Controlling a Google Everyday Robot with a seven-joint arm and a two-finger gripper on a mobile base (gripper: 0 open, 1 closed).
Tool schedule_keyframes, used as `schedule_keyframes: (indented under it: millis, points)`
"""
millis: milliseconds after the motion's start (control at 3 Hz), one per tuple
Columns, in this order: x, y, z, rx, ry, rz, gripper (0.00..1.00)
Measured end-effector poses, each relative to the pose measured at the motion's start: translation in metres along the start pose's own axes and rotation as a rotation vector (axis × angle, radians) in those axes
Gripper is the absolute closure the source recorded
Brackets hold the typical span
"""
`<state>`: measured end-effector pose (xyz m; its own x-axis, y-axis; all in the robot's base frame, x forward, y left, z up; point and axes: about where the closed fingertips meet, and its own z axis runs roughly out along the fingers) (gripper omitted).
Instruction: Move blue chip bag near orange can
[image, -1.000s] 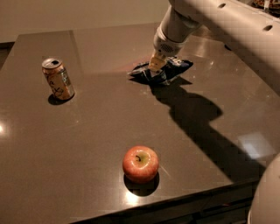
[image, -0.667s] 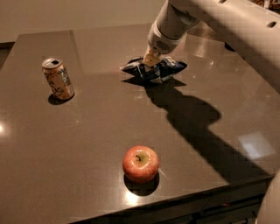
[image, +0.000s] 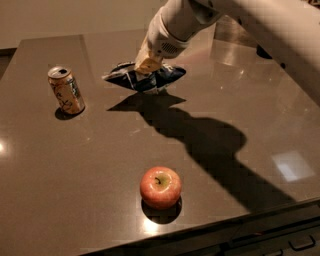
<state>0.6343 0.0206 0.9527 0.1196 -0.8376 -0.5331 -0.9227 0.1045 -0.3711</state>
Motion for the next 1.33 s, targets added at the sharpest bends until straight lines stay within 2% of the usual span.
schedule_keyframes:
  millis: [333,667,1000,1333]
  points:
    - [-0.038,0.023,0.010,-0.058,-0.132,-0.126,1.00]
    - [-0.060,0.037,0.018,-0.091,-0.203,-0.202,1.00]
    - [-0.070,0.055,0.037,-0.153,-0.228,-0.293,0.73]
    - [-0.073,0.064,0.048,-0.187,-0.229,-0.330,0.51]
